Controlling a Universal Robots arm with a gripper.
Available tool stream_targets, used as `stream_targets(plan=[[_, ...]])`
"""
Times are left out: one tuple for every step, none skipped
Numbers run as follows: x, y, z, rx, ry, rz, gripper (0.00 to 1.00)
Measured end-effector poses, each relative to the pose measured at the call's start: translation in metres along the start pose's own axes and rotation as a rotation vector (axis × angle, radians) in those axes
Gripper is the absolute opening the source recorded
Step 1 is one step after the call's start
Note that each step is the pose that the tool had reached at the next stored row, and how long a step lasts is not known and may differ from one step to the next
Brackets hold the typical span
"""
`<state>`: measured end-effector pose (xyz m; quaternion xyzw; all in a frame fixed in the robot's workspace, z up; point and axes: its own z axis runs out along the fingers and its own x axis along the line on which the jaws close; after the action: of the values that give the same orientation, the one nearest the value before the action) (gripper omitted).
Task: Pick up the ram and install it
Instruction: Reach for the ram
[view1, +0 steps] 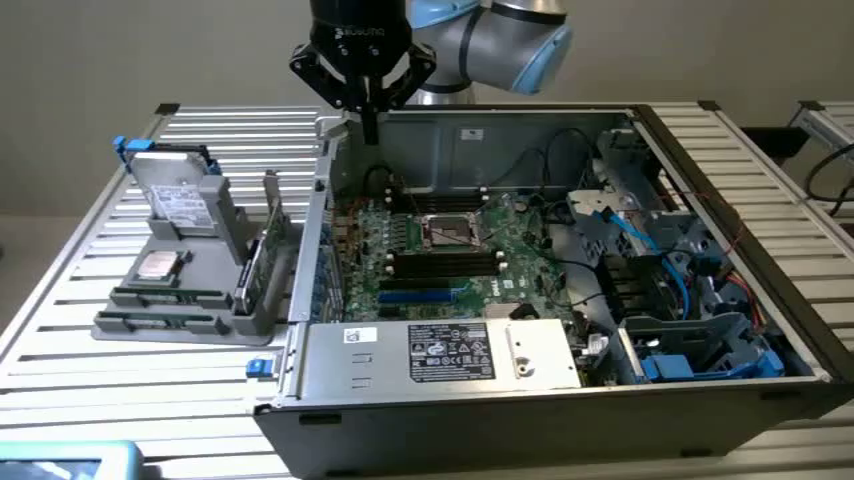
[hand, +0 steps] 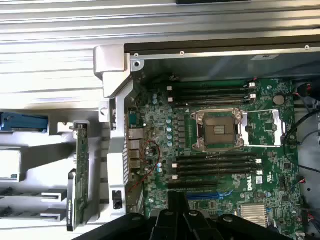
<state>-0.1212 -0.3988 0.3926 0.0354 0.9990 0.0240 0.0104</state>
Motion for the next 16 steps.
stream_targets(plan=[[0.0,0.0,0.0,0.0,0.0,0.0,0.11],[0.0,0.0,0.0,0.0,0.0,0.0,0.11],[0.0,0.0,0.0,0.0,0.0,0.0,0.11],[0.0,0.0,0.0,-0.0001,0.0,0.0,0.11],[0.0,0.0,0.0,-0.0001,0.0,0.0,0.11],[0.0,0.0,0.0,0.0,0.0,0.0,0.11],[0.0,0.0,0.0,0.0,0.0,0.0,0.11],[0.0,0.0,0.0,0.0,0.0,0.0,0.11],[0.0,0.0,0.0,0.0,0.0,0.0,0.11],[0.0,0.0,0.0,0.0,0.0,0.0,0.11],[0.0,0.0,0.0,0.0,0.0001,0.0,0.11],[0.0,0.0,0.0,0.0,0.0,0.0,0.11],[0.0,0.0,0.0,0.0,0.0,0.0,0.11],[0.0,-0.0001,0.0,0.0,0.0001,0.0,0.11],[0.0,-0.0009,-0.0001,0.0003,0.0002,0.001,0.11],[-0.0001,-0.0021,-0.0001,0.0002,0.0002,0.001,0.11]])
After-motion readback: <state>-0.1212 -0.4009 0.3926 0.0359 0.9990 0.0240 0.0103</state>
